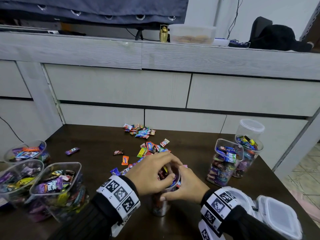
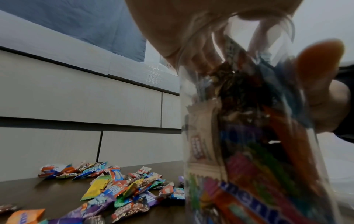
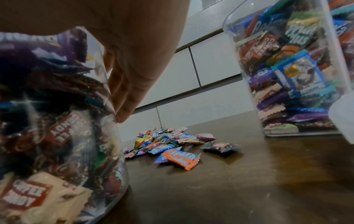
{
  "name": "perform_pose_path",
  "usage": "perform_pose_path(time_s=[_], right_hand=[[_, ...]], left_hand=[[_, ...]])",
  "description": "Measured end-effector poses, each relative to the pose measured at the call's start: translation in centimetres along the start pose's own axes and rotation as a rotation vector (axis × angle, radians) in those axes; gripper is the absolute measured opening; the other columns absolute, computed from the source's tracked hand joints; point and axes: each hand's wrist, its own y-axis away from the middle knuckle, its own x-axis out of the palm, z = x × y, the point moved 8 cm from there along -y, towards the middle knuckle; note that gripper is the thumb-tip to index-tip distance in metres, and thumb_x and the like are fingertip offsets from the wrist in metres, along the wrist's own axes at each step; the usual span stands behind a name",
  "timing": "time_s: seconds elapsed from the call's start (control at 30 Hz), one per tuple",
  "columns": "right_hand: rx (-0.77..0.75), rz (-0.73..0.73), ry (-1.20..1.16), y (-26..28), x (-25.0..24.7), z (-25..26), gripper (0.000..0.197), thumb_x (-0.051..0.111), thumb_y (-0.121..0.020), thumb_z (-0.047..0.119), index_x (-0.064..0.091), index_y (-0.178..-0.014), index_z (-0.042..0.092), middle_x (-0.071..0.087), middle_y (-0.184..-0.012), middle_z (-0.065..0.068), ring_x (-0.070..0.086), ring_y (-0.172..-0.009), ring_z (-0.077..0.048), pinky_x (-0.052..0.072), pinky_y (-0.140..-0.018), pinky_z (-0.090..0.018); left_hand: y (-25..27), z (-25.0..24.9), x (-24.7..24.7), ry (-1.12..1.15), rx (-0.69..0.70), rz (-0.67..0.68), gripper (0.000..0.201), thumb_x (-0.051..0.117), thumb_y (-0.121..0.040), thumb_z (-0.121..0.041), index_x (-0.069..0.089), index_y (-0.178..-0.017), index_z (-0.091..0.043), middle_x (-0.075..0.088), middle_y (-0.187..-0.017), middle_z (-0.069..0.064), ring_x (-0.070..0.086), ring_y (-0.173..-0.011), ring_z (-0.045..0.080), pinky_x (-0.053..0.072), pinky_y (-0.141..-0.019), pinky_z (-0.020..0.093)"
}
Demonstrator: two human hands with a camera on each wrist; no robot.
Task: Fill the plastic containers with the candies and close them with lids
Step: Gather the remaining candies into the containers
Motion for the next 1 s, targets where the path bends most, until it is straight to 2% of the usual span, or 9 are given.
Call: perform_pose_path(time_s=[0.1, 0.27, 0.4, 0.47, 0.53, 0.67, 0.77, 0.9, 1.0], right_hand=[[-0.002, -0.013, 0.002, 0.0, -0.1, -0.1, 0.091, 0.091, -0.057, 0.028, 0.039, -0.132, 0.031, 0.054, -0.125, 0.023, 0.049, -0.122, 0.003, 0.038, -0.1, -0.012], [0.025, 0.02, -0.005, -0.2, 0.2, -0.1, 0.09, 0.09, -0.059, 0.029, 0.035, -0.131, 0.033, 0.052, -0.128, 0.015, 0.049, -0.119, 0.006, 0.039, -0.101, -0.015], [0.015, 0.022, -0.047, -0.1, 0.2, 0.0, 0.096, 0.09, -0.059, 0.025, 0.033, -0.136, 0.025, 0.051, -0.131, 0.013, 0.049, -0.122, 0.003, 0.04, -0.105, -0.02], [0.026, 0.038, -0.045, -0.1, 0.3, -0.1, 0.097, 0.09, -0.055, 0.034, 0.035, -0.134, 0.026, 0.053, -0.129, 0.012, 0.051, -0.12, 0.001, 0.042, -0.103, -0.024], [0.039, 0.081, -0.006, 0.0, 0.5, -0.5, 0.103, 0.09, -0.047, 0.044, 0.034, -0.133, 0.03, 0.05, -0.13, 0.012, 0.049, -0.121, 0.001, 0.04, -0.104, -0.024], [0.098, 0.141, 0.289, 0.0, -1.1, -2.9, 0.131, 0.084, -0.038, 0.065, 0.018, -0.146, 0.03, 0.026, -0.144, 0.015, 0.024, -0.137, -0.008, 0.022, -0.115, -0.028], [0.262, 0.114, 0.422, -0.3, -3.5, -6.3, 0.128, 0.085, -0.054, 0.056, 0.01, -0.151, 0.021, 0.019, -0.152, 0.002, 0.014, -0.141, -0.019, 0.017, -0.115, -0.033], [0.478, 0.116, 0.633, -1.0, -3.3, -10.0, 0.107, 0.063, -0.08, 0.059, 0.0, -0.152, 0.01, 0.002, -0.16, -0.011, 0.001, -0.147, -0.026, 0.007, -0.12, -0.036], [0.53, 0.112, 0.79, -1.8, -1.8, -11.1, 0.099, 0.052, -0.083, 0.065, 0.002, -0.152, 0.014, 0.008, -0.159, -0.01, 0.013, -0.145, -0.028, 0.023, -0.116, -0.044]], left_hand=[[0.2, 0.1, -0.1, 0.057, 0.01, -0.041, 0.03, 0.065, -0.079, -0.009, 0.064, -0.107, -0.021, 0.06, -0.098, -0.019, 0.061, -0.092, -0.001, 0.049, -0.084, 0.019], [0.5, 1.1, 0.0, 0.184, -0.074, -0.11, 0.034, 0.063, -0.082, -0.005, 0.063, -0.109, -0.028, 0.064, -0.12, -0.018, 0.07, -0.089, 0.003, 0.057, -0.083, 0.032], [0.4, 0.8, -0.8, 0.128, -0.002, -0.166, 0.027, 0.068, -0.083, -0.011, 0.064, -0.108, -0.02, 0.056, -0.131, -0.011, 0.06, -0.115, 0.006, 0.05, -0.095, 0.024], [0.7, 1.4, -1.4, 0.105, -0.031, -0.2, 0.044, 0.075, -0.078, -0.034, 0.061, -0.118, -0.023, 0.048, -0.139, -0.014, 0.047, -0.13, 0.007, 0.039, -0.104, 0.019], [1.3, 2.5, -1.2, 0.128, -0.098, -0.157, 0.074, 0.08, -0.064, -0.054, 0.052, -0.129, -0.03, 0.039, -0.146, -0.018, 0.038, -0.138, 0.004, 0.033, -0.11, 0.017], [3.0, 5.1, 0.3, 0.228, -0.285, -0.011, 0.108, 0.092, -0.048, -0.052, 0.036, -0.139, -0.039, 0.045, -0.143, -0.018, 0.046, -0.13, -0.003, 0.041, -0.109, 0.028], [3.9, 6.6, 0.8, 0.251, -0.372, -0.002, 0.11, 0.095, -0.048, -0.045, 0.031, -0.137, -0.046, 0.056, -0.133, -0.018, 0.053, -0.121, -0.006, 0.044, -0.106, 0.024], [4.1, 7.4, 1.1, 0.268, -0.396, -0.013, 0.113, 0.096, -0.046, -0.043, 0.03, -0.138, -0.049, 0.06, -0.124, -0.026, 0.055, -0.116, -0.009, 0.041, -0.1, 0.011], [4.0, 7.4, 1.2, 0.246, -0.389, 0.0, 0.104, 0.095, -0.049, -0.044, 0.038, -0.136, -0.043, 0.059, -0.124, -0.027, 0.054, -0.116, -0.01, 0.042, -0.1, 0.011]])
